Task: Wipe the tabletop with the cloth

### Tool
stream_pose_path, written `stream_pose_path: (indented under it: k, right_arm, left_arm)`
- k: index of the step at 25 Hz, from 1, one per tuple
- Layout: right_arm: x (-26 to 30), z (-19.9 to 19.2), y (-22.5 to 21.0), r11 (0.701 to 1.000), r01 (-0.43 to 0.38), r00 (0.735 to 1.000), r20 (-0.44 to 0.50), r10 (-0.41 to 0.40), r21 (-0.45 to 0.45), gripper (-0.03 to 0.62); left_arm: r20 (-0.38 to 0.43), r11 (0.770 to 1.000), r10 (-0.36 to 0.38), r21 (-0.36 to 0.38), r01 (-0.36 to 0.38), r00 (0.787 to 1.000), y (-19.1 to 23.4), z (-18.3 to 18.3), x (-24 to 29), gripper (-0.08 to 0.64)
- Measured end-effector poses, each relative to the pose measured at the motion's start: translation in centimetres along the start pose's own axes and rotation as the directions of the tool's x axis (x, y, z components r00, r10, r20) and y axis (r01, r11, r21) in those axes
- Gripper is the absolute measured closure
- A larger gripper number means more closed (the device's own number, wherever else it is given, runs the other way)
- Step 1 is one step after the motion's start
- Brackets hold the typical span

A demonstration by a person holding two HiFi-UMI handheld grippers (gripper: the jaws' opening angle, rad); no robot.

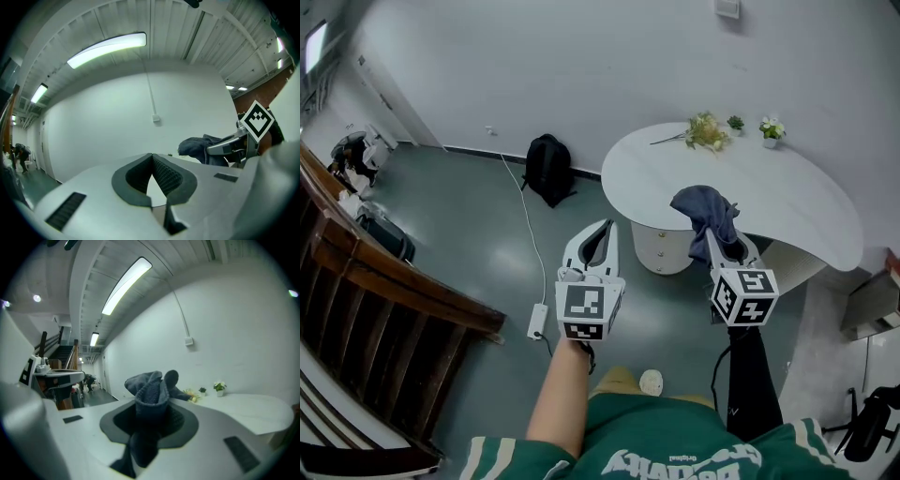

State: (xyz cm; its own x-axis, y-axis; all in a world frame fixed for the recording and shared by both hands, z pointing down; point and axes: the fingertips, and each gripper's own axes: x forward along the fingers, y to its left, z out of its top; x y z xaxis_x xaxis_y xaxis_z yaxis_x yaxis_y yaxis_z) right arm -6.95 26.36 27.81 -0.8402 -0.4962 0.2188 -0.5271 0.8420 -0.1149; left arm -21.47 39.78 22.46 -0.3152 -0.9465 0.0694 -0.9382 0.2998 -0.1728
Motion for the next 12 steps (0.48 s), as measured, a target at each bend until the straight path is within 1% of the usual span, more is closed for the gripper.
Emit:
stream_pose_path:
  k: [3,7,12]
  right_arm:
    - [1.9,0.9,0.1,1.000,-0.018,1.000,0.021,0.018,0.007,0.502]
    - [5.3,1.1,-0.4,1.000,-0.027,0.999,0.021,0.027,0.007,0.502]
    - [11.5,1.4,-0.7,0.999,-0.032,0.999,0.012,0.032,0.007,0.501]
  left_arm:
    - [0.001,1.000,0.004,-0.001,-0.004,1.000,1.1,0.0,1.7,0.563]
    - [-0.001,1.000,0.008,-0.004,-0.008,1.000,2.8,-0.6,4.8,0.563]
    - [0.000,1.000,-0.004,-0.004,0.004,1.000,5.4,-2.1,9.9,0.563]
